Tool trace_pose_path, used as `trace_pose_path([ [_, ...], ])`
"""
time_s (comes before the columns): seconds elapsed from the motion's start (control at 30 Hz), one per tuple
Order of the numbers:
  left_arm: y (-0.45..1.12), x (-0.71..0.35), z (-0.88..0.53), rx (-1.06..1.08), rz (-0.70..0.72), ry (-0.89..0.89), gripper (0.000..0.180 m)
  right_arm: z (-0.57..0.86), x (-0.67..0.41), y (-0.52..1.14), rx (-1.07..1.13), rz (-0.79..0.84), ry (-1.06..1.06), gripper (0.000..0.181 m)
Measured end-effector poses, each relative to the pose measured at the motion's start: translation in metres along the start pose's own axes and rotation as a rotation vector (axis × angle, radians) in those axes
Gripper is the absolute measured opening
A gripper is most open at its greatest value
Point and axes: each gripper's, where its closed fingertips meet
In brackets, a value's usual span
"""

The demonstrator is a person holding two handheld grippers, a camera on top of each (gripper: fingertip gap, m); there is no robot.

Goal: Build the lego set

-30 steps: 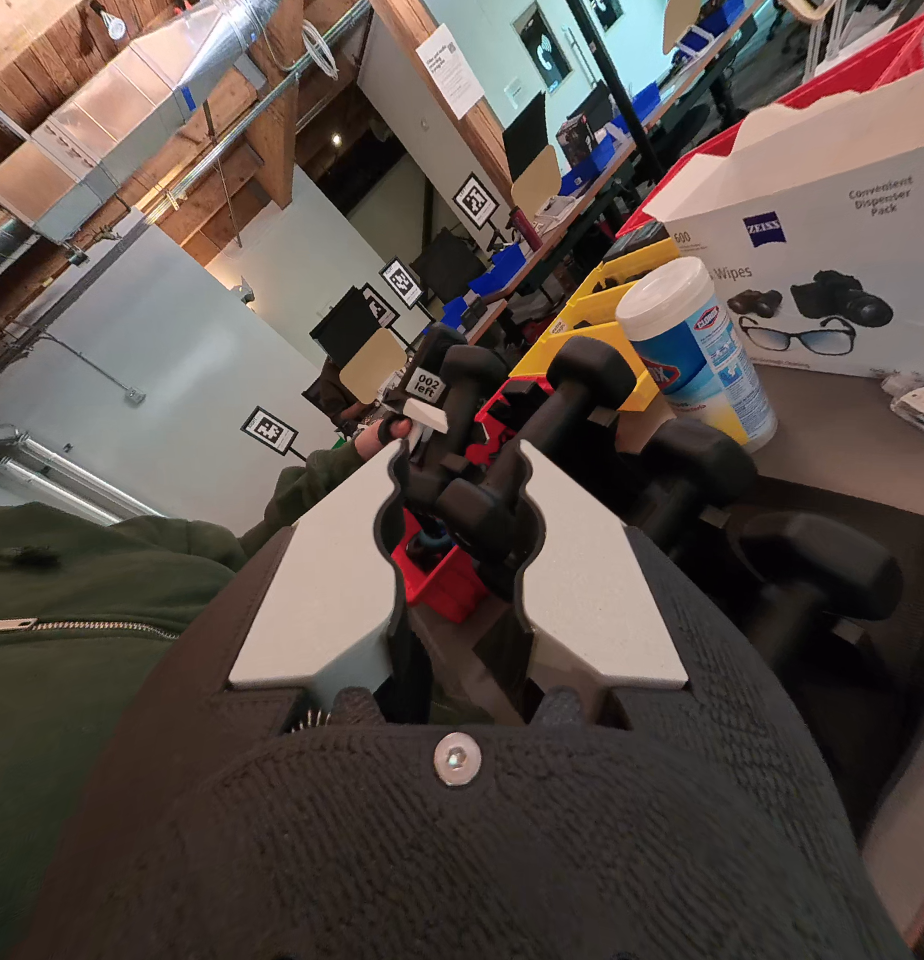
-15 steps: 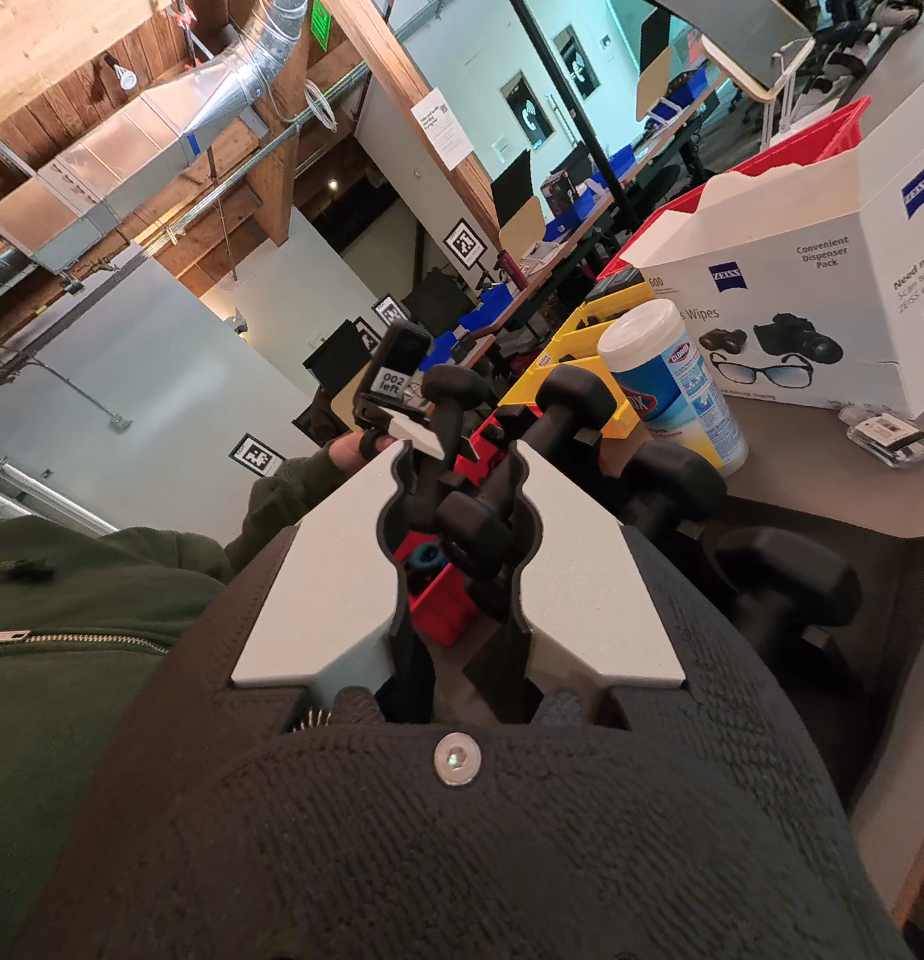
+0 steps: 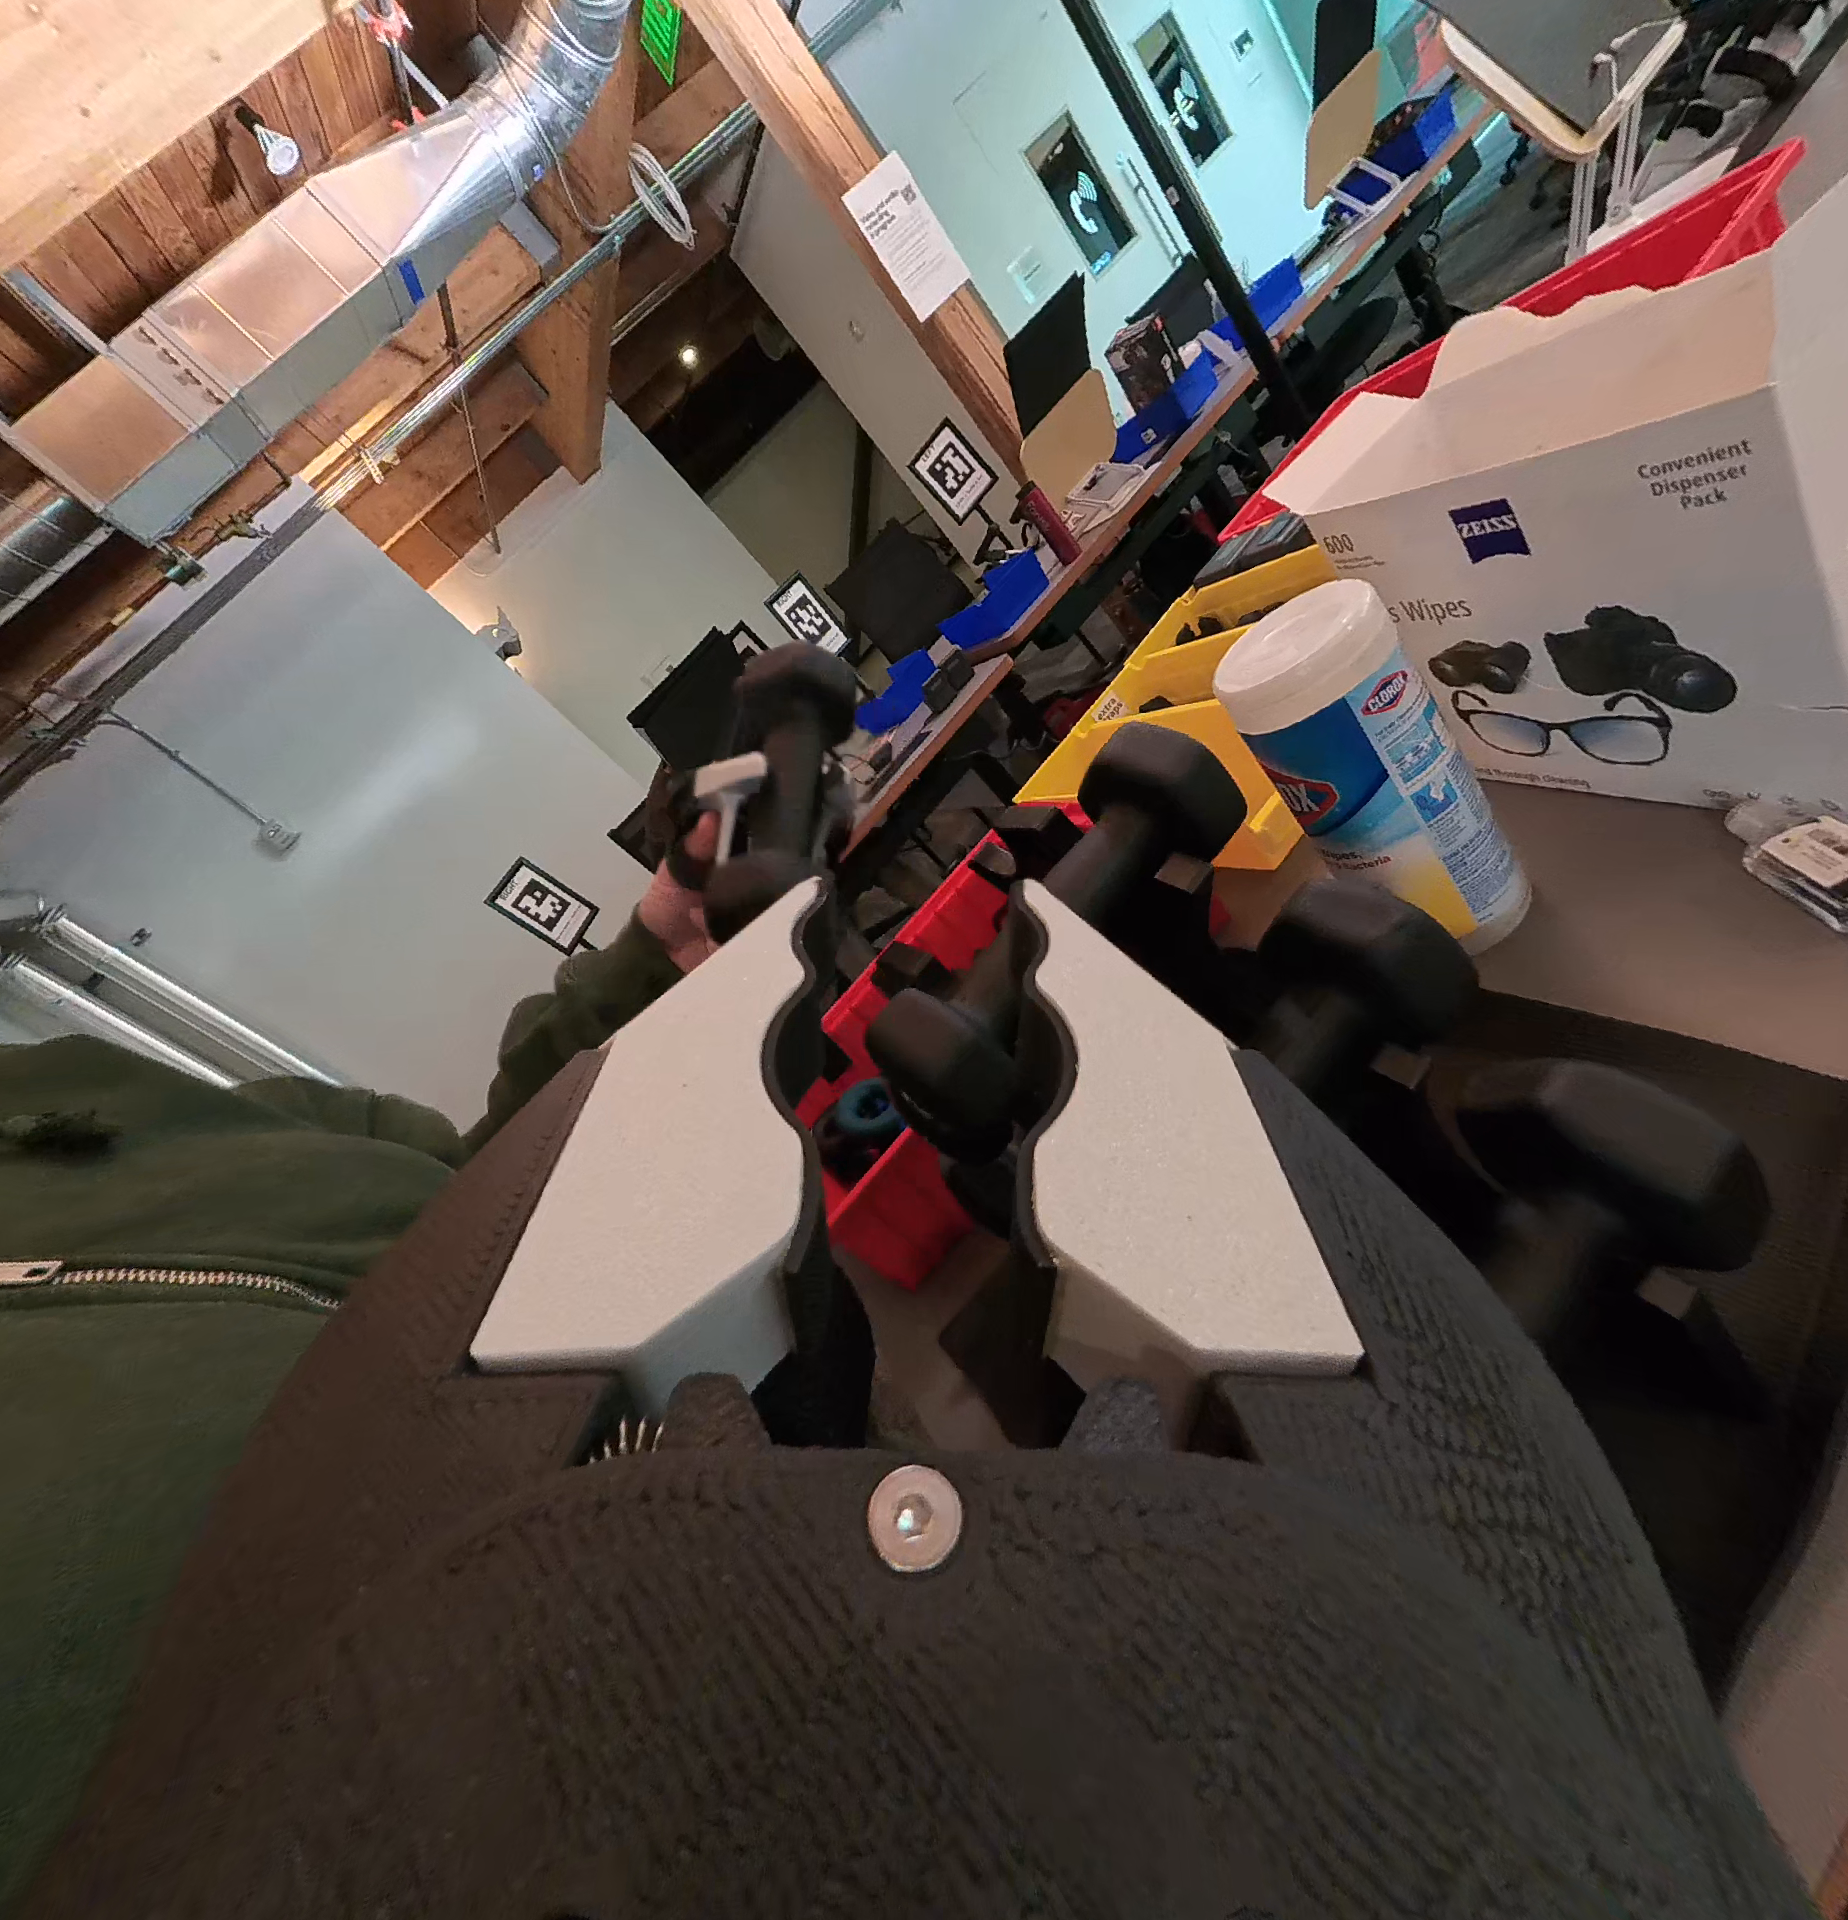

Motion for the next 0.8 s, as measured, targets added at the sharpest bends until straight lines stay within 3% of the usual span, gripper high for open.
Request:
trace_pose_path([
  [0.33,-0.038,-0.06,0.064,0.15,0.532,0.289,0.027,-0.011,-0.015,0.013,-0.015,0.041,0.007,0.029],
  [0.43,-0.054,-0.073,0.086,0.19,0.67,0.381,0.02,-0.02,-0.025,0.015,-0.018,0.079,-0.002,0.027],
  [0.63,-0.089,-0.087,0.126,0.191,0.861,0.557,0.019,-0.032,-0.031,0.012,0.009,0.077,-0.063,0.026],
  [0.8,-0.121,-0.092,0.125,0.147,0.986,0.585,0.025,-0.033,-0.03,0.006,0.019,0.096,-0.058,0.025],
])
Point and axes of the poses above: each gripper's, where its closed fingertips meet, y out along the fingers, x out of its underside, z = x × y across the jaws, and after that the axes turned 7 degrees about -y, right-handed
